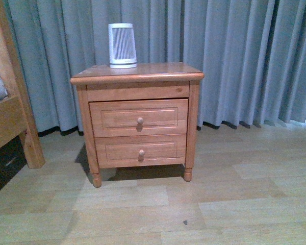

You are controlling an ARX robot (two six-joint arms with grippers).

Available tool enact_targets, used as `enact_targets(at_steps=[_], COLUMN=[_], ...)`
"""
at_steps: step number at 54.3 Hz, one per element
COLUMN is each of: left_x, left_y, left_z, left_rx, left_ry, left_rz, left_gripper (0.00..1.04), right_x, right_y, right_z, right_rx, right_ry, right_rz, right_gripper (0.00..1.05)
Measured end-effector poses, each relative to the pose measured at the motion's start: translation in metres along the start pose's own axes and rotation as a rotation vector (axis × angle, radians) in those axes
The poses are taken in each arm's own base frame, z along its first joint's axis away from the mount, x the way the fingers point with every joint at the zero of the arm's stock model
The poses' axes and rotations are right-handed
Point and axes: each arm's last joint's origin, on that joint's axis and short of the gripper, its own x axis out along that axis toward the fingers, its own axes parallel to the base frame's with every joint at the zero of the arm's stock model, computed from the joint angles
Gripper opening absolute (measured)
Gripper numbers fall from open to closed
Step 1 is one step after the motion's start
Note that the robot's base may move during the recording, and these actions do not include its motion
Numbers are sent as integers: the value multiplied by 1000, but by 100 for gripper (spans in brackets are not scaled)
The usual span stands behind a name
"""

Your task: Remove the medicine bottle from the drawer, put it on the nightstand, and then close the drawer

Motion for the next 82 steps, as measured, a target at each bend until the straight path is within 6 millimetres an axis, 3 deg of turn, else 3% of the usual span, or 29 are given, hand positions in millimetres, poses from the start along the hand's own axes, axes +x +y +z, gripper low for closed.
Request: enact_targets(at_steps=[82], left_x=[0], left_y=[0], left_z=[0], left_rx=[0], left_ry=[0], left_rz=[0], left_gripper=[98], right_x=[0], right_y=[0], right_z=[0], right_rx=[0], right_ry=[0], right_rz=[0], right_gripper=[98])
